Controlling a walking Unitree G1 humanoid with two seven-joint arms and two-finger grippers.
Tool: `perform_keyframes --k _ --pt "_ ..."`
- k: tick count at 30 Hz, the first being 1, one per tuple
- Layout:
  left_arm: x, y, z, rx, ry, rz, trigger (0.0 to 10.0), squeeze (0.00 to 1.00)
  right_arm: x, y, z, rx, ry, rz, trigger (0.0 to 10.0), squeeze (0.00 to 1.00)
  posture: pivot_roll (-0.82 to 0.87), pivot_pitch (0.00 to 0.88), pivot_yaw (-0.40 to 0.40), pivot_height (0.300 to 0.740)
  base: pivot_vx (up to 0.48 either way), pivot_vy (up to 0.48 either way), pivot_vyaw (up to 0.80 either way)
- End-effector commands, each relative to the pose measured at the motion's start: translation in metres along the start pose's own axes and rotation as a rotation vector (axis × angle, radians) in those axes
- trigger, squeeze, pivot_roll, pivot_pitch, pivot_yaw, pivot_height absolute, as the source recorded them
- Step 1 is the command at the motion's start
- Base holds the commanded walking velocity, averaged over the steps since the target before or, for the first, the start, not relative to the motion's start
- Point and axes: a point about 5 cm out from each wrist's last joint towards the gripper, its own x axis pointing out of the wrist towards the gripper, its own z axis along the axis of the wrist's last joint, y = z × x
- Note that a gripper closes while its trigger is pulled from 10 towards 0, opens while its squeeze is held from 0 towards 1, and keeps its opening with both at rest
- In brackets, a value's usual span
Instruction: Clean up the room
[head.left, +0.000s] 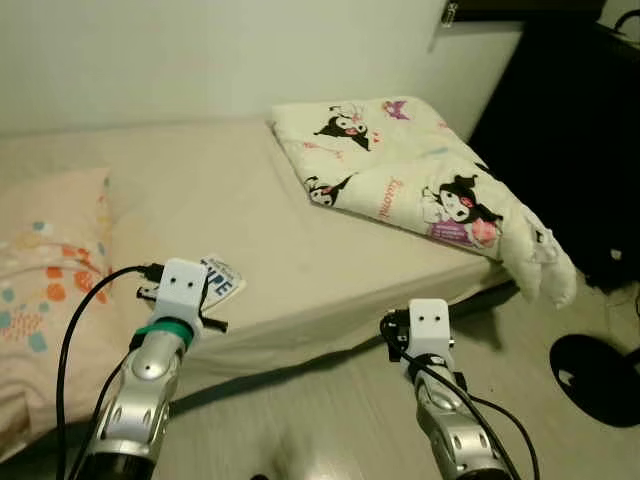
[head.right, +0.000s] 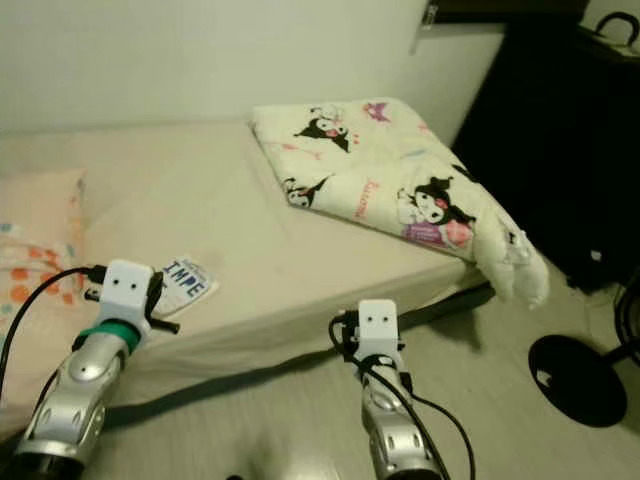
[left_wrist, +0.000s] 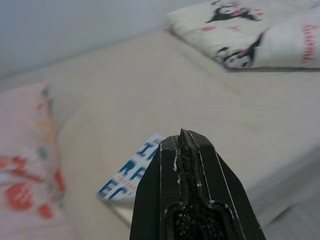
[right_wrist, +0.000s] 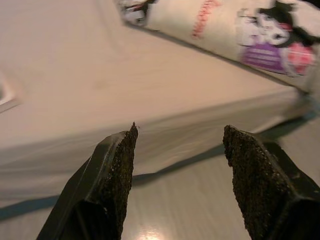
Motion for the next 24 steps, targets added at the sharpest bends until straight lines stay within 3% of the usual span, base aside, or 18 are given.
perform_keyframes --k 1,13,24 --pt "-0.002 -0.0017 -0.0054 -0.012 0.027 -0.004 10.0 0.0 -0.0007 0.0016 -0.0046 -0.002 0.021 0.014 10.0 0.0 0.14 0.0 -0.02 0.74 0.281 0.0 0.8" --pt "-0.0034 0.0012 -0.0053 -0.007 0.03 -0.006 10.0 0.0 -0.0004 0.0082 -0.0057 -0.009 0.03 0.059 10.0 0.0 0.15 0.0 -0.023 0.74 0.286 0.0 0.8" --pt "-0.0014 0.0015 -0.0063 0.018 0.047 -0.047 10.0 0.0 0.001 0.0031 -0.008 0.029 0.045 0.019 10.0 0.0 0.15 0.0 -0.012 0.74 0.234 0.0 0.0"
